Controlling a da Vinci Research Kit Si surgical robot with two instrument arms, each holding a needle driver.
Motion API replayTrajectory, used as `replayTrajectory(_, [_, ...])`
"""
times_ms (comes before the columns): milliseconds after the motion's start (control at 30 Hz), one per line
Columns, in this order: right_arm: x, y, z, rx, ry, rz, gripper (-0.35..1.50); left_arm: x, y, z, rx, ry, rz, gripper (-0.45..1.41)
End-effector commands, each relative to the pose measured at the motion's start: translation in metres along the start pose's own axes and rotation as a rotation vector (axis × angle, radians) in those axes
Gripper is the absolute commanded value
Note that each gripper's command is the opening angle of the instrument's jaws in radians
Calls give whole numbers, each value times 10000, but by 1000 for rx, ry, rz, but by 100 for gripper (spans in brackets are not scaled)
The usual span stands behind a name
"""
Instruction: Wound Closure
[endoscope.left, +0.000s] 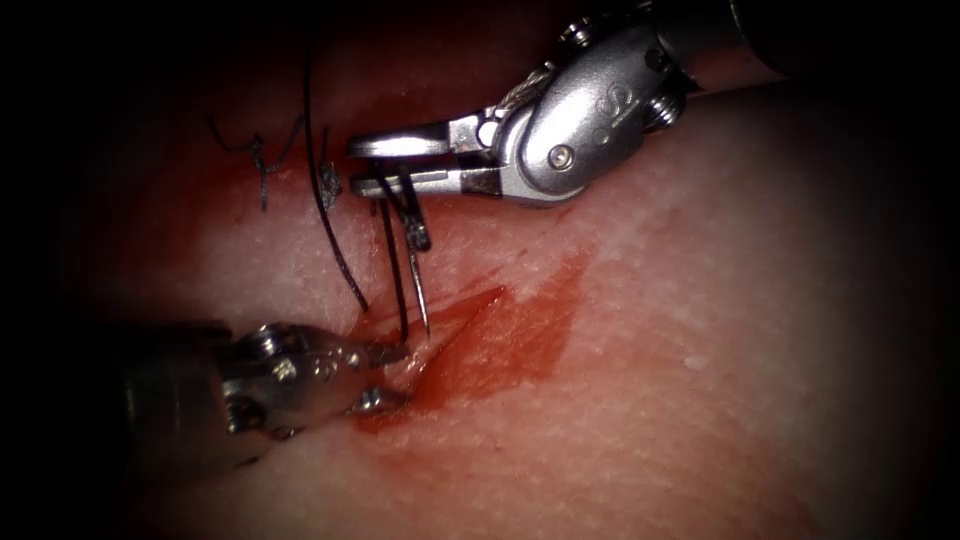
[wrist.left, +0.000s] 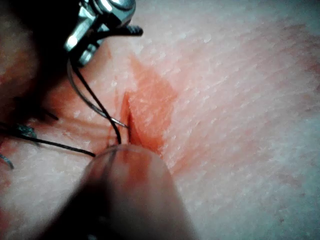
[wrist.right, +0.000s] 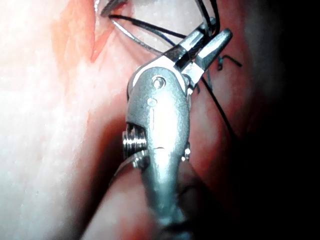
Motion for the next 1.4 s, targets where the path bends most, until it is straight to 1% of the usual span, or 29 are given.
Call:
replayTrajectory(33, [-9,-4,5,0,6,-4,-35,0,4,8,-3,0,-5,74])
replayTrajectory(200, [-13,-10,-1,-13,12,-11,-35,-1,2,7,-5,0,-3,74])
replayTrajectory(567, [-14,-15,-3,-20,18,-15,-35,-3,1,5,-7,0,-6,78])
replayTrajectory(1033, [-21,-38,0,-48,42,-25,-35,-9,-1,-1,-18,-2,-10,83])
replayTrajectory(1200, [-25,-42,0,-46,32,-16,-35,-9,-1,-2,-15,0,-10,83])
replayTrajectory(1400, [-24,-43,1,-53,-6,20,-35,-10,0,-2,-14,3,-16,81])
